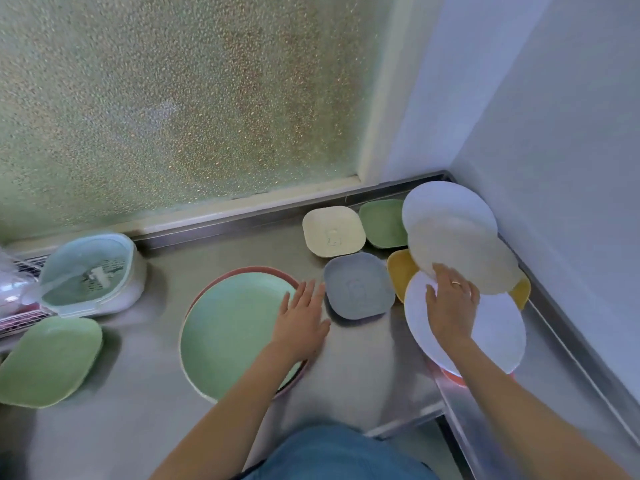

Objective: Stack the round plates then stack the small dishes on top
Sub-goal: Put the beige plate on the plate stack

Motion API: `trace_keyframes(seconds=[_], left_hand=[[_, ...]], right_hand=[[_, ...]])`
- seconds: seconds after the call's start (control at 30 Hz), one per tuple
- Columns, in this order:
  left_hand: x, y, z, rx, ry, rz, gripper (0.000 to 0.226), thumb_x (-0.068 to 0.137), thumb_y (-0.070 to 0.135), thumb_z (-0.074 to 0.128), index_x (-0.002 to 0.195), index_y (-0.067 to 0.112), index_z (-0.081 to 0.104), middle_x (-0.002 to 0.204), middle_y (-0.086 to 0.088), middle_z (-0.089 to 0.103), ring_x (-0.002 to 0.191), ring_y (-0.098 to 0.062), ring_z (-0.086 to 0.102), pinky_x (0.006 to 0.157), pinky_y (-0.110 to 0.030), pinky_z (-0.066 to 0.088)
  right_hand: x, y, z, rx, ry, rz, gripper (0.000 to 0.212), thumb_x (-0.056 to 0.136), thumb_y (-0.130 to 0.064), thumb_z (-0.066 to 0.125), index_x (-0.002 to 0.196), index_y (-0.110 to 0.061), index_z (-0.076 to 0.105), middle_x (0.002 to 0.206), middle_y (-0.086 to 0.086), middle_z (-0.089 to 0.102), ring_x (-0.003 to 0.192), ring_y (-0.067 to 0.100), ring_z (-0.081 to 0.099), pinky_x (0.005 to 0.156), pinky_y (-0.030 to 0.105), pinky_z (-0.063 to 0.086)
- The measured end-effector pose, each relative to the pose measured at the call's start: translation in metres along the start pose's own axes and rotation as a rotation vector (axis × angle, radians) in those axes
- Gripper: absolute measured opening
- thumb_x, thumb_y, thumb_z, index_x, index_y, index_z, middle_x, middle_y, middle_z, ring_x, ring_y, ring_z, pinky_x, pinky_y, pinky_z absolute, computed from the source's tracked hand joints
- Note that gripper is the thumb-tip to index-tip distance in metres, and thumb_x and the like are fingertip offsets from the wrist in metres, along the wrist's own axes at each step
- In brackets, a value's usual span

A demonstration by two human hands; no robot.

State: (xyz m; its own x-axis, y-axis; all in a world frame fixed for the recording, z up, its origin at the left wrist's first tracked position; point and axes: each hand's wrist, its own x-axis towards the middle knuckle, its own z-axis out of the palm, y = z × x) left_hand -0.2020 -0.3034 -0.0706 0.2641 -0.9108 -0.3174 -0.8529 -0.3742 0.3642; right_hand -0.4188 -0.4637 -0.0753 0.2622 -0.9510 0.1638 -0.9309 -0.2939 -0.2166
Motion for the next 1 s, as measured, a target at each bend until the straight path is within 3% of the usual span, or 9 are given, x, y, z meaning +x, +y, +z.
trace_keyframes(seconds=[0.2, 0.43, 0.53, 0.63, 0.7, 0.77, 0.83, 0.9, 1.0], left_hand=[[0.011, 0.018, 0.016, 0.028, -0.043, -0.081, 0.070, 0.093, 0.052, 0.033, 0.150, 0.026, 0.001, 0.161, -0.002, 0.002, 0.148, -0.018, -0.002, 0.119, -0.048, -0.003], [0.013, 0.024, 0.007, -0.062, 0.074, -0.144, 0.067, 0.095, 0.051, 0.031, 0.150, 0.020, 0.010, 0.160, -0.002, 0.012, 0.148, -0.016, 0.004, 0.117, -0.046, -0.009], [0.012, 0.024, -0.015, -0.563, 0.315, -0.278, 0.057, 0.097, 0.040, 0.037, 0.146, 0.013, 0.029, 0.149, -0.010, 0.039, 0.139, -0.026, 0.032, 0.118, -0.041, 0.017], [0.004, 0.014, -0.046, -1.227, 0.519, -0.466, 0.042, 0.096, 0.038, 0.041, 0.124, 0.010, 0.055, 0.115, -0.009, 0.064, 0.105, -0.026, 0.058, 0.092, -0.036, 0.045], [-0.006, 0.001, -0.061, -1.250, 0.632, -0.543, 0.030, 0.095, 0.033, 0.046, 0.110, 0.009, 0.058, 0.098, -0.007, 0.063, 0.088, -0.023, 0.057, 0.076, -0.033, 0.047], [-0.019, -0.018, -0.064, -1.056, 0.713, -0.632, 0.019, 0.095, 0.025, 0.046, 0.103, 0.010, 0.055, 0.093, -0.009, 0.060, 0.082, -0.027, 0.053, 0.072, -0.033, 0.042], [-0.036, -0.040, -0.058, -0.961, 0.763, -0.743, 0.019, 0.096, 0.020, 0.040, 0.095, 0.006, 0.054, 0.089, -0.017, 0.057, 0.080, -0.029, 0.050, 0.069, -0.035, 0.037], [-0.053, -0.064, -0.052, -0.939, 0.785, -0.830, 0.025, 0.096, 0.020, 0.038, 0.099, 0.004, 0.057, 0.092, -0.019, 0.059, 0.083, -0.031, 0.053, 0.072, -0.037, 0.040], [-0.076, -0.089, -0.047, -0.957, 0.736, -0.827, 0.015, 0.095, 0.017, 0.042, 0.091, 0.016, 0.057, 0.086, -0.010, 0.058, 0.084, -0.028, 0.053, 0.075, -0.036, 0.041]], right_hand=[[0.012, 0.031, -0.001, -0.004, -0.033, -0.095, 0.029, 0.081, -0.006, 0.069, 0.108, -0.016, 0.068, 0.100, 0.009, 0.073, 0.106, 0.033, 0.062, 0.092, 0.047, 0.046], [-0.001, 0.007, 0.001, 0.138, 0.051, -0.145, 0.035, 0.085, -0.004, 0.059, 0.115, -0.022, 0.065, 0.104, 0.015, 0.071, 0.113, 0.037, 0.059, 0.089, 0.041, 0.044], [-0.018, -0.034, 0.004, 0.159, 0.050, -0.429, 0.039, 0.083, -0.011, 0.048, 0.114, -0.026, 0.066, 0.103, 0.001, 0.073, 0.111, 0.030, 0.062, 0.089, 0.034, 0.037], [-0.040, -0.075, 0.009, 0.226, 0.069, -0.771, 0.040, 0.080, -0.010, 0.052, 0.113, -0.025, 0.067, 0.109, -0.008, 0.071, 0.108, 0.027, 0.064, 0.087, 0.037, 0.047], [-0.054, -0.098, 0.016, 0.290, 0.065, -0.897, 0.040, 0.080, -0.009, 0.051, 0.112, -0.026, 0.068, 0.111, -0.010, 0.070, 0.109, 0.025, 0.064, 0.089, 0.034, 0.044], [-0.065, -0.117, 0.019, 0.329, 0.019, -1.014, 0.036, 0.083, -0.013, 0.052, 0.113, -0.027, 0.067, 0.115, -0.011, 0.068, 0.112, 0.021, 0.062, 0.092, 0.035, 0.041], [-0.072, -0.132, 0.013, 0.329, -0.141, -1.131, 0.038, 0.090, -0.026, 0.047, 0.126, -0.031, 0.056, 0.129, -0.012, 0.059, 0.128, 0.016, 0.048, 0.106, 0.040, 0.029], [-0.073, -0.143, 0.005, 0.364, -0.270, -1.050, 0.047, 0.094, -0.039, 0.034, 0.141, -0.041, 0.030, 0.149, -0.012, 0.036, 0.143, 0.010, 0.019, 0.116, 0.044, 0.004], [-0.066, -0.163, 0.006, 0.545, -0.407, -0.519, 0.057, 0.094, -0.045, 0.028, 0.146, -0.040, 0.004, 0.157, -0.011, 0.008, 0.145, 0.009, -0.002, 0.113, 0.045, -0.013]])
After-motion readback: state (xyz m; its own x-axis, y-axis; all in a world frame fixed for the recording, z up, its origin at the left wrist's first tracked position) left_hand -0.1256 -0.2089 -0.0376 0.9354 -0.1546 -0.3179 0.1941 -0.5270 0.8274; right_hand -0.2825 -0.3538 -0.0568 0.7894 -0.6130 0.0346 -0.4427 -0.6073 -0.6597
